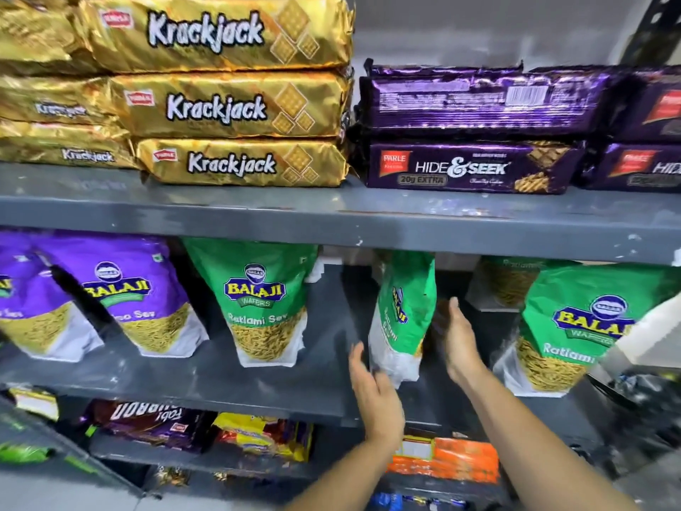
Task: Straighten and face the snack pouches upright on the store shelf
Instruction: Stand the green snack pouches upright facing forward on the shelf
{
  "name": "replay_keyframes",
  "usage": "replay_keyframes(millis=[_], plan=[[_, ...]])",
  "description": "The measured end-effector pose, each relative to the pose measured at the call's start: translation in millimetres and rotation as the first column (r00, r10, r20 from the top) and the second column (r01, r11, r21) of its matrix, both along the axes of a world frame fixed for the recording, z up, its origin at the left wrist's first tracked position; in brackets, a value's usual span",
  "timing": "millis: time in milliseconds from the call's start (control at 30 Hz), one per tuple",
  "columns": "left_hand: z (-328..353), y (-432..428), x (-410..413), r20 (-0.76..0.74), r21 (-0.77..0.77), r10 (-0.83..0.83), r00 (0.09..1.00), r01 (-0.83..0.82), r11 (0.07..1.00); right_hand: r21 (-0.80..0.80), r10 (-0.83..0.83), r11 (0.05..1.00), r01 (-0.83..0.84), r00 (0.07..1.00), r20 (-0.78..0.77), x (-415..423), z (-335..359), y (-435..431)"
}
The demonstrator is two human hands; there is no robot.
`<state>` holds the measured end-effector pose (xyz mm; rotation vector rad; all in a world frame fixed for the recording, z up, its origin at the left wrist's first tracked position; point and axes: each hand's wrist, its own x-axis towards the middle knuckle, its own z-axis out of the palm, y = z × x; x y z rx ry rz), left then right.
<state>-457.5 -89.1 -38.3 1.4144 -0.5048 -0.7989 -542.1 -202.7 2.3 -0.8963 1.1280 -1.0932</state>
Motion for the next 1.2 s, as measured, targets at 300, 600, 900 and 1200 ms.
replay_keyframes(millis=[300, 600, 900, 1200], plan=[[-12.3, -0.8, 13.5, 0.201, 0.102, -0.421, 0.884, 0.409, 0.907, -0.004, 0.02, 1.0, -0.02, 1.0, -0.011, 12.5, -15.9, 38.8], [-12.4, -49.6, 78.3, 0.257, 0.127, -0.539, 0.802, 0.525, 0.842, -0.17, -0.076, 0.984, 0.052, 0.988, -0.135, -0.7, 15.0, 59.6], [-10.2, -52.2, 75.0, 0.309, 0.189, -0.532, 0.788, 0.498, 0.847, -0.411, -0.235, 0.887, 0.211, 0.972, -0.007, -15.0, 110.2, 10.8], [-7.7, -52.8, 56.1, 0.288, 0.217, -0.562, 0.776, 0.518, 0.827, -0.41, -0.319, 0.858, 0.309, 0.947, 0.046, -26.5, 108.6, 14.9]])
